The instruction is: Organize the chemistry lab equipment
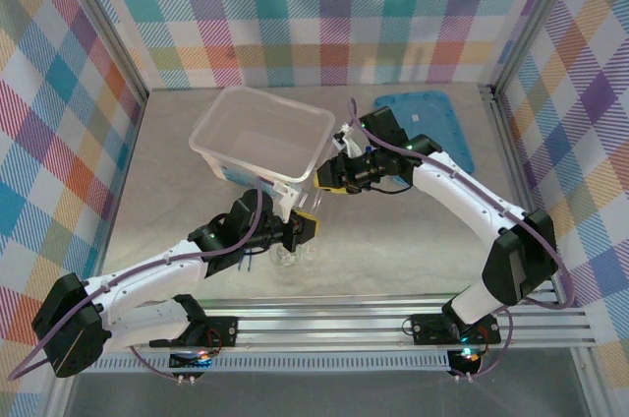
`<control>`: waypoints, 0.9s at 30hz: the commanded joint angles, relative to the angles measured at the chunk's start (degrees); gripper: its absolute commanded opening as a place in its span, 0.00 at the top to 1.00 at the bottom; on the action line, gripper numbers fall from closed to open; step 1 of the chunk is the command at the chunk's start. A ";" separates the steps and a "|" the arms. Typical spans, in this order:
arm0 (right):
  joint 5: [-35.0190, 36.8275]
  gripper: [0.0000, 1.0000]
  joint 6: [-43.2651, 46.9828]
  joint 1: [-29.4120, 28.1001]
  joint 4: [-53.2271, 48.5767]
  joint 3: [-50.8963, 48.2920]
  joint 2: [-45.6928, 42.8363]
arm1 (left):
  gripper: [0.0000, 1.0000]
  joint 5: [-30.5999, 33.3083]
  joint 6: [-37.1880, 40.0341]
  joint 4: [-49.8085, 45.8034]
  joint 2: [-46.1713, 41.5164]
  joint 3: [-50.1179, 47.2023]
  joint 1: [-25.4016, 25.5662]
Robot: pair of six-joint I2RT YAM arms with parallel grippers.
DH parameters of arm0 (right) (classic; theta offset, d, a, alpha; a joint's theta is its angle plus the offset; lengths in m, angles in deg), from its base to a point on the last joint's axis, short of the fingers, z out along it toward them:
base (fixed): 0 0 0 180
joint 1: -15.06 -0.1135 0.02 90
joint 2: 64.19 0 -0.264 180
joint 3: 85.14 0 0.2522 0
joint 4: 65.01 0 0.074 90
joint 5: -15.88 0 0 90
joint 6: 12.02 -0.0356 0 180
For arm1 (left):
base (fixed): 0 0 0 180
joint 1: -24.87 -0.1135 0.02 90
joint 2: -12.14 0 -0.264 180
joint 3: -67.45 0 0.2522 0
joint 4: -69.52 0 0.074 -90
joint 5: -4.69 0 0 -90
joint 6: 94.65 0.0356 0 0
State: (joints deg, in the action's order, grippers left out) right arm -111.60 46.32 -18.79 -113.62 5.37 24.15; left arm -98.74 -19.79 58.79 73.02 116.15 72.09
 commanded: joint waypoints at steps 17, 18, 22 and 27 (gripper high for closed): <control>1.45 0.87 2.81 -1.22 -1.56 2.09 1.25 | 0.94 -0.20 0.30 0.31 -0.09 -0.40 0.59; 2.05 0.88 3.08 -1.24 -2.04 2.22 0.99 | 0.93 0.00 0.23 0.33 -0.14 -0.44 0.60; 5.39 0.89 4.22 -1.23 -4.04 2.79 -0.35 | 0.62 1.53 -0.62 0.16 -0.53 -0.53 0.65; 14.56 0.88 5.35 -1.22 -7.14 3.35 -3.86 | 0.46 4.31 -1.45 -0.63 -2.49 -0.47 0.57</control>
State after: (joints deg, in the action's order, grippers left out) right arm -103.14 49.82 -19.90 -117.57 6.57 24.06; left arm -96.62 -20.73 58.18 72.70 116.15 72.46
